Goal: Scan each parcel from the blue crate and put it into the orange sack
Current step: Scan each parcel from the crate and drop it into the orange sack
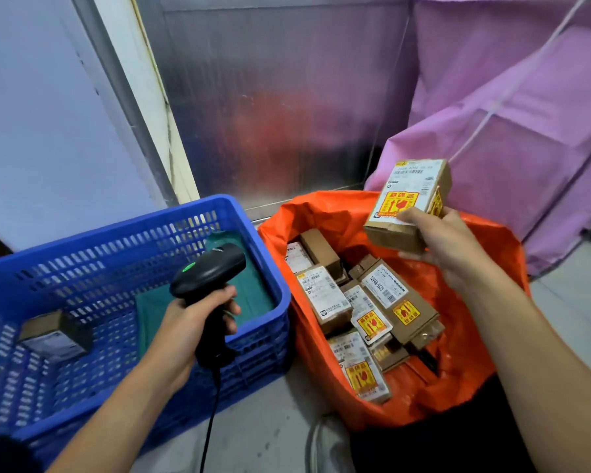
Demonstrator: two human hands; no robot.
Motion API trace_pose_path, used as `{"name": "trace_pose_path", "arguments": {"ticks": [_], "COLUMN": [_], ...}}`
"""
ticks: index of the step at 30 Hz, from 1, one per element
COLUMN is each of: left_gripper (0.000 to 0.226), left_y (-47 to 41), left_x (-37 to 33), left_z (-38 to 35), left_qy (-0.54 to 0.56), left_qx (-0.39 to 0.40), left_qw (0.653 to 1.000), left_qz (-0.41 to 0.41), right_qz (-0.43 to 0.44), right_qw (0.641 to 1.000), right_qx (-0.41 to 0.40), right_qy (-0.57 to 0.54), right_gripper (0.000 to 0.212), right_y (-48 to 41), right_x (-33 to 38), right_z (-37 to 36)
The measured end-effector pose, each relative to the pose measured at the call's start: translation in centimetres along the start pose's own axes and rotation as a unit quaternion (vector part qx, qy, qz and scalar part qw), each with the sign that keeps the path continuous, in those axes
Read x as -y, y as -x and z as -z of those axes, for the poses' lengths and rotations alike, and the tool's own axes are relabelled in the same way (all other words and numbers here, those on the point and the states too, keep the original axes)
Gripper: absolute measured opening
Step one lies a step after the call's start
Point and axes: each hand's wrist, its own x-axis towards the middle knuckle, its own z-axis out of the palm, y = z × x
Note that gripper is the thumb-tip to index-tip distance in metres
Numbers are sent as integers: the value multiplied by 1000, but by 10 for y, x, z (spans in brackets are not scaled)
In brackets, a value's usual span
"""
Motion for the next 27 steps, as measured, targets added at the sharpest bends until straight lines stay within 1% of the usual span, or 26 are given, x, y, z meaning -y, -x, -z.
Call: {"name": "trace_pose_path", "arguments": {"ticks": [2, 5, 6, 9, 11, 15, 17, 19, 23, 27], "left_gripper": [28, 31, 32, 27, 32, 36, 31, 23, 28, 20], "left_y": [-4, -7, -8, -10, -11, -11, -10, -9, -8, -9], "left_x": [7, 14, 15, 17, 17, 16, 17, 17, 11, 8], "left_z": [-7, -12, -13, -13, -11, -8, -6, -4, -3, -6], "left_qy": [2, 7, 8, 5, 6, 4, 2, -3, 1, 7], "left_qx": [-1, -3, -1, 3, 2, 3, 3, 0, -1, 9], "left_qw": [1000, 1000, 1000, 1000, 1000, 1000, 1000, 1000, 1000, 1000], "left_qz": [9, 17, 17, 21, 22, 28, 29, 30, 24, 28], "right_qz": [1, -1, 1, -7, -10, -7, -17, -43, -101, -129], "right_qw": [999, 998, 997, 993, 987, 951, 934, 927, 920, 901], "right_qx": [19, 20, 18, 25, 38, 49, 40, 42, 62, 104], "right_qy": [25, 56, 72, 112, 157, 305, 356, 369, 374, 401], "right_gripper": [31, 23, 24, 28, 31, 51, 57, 55, 46, 41], "right_y": [-4, -17, -21, -37, -43, -65, -78, -87, -98, -101], "right_x": [-3, -6, -7, -12, -12, -10, -15, -27, -52, -62], "right_z": [4, -2, -5, -19, -25, -19, -11, -2, 11, 10]}}
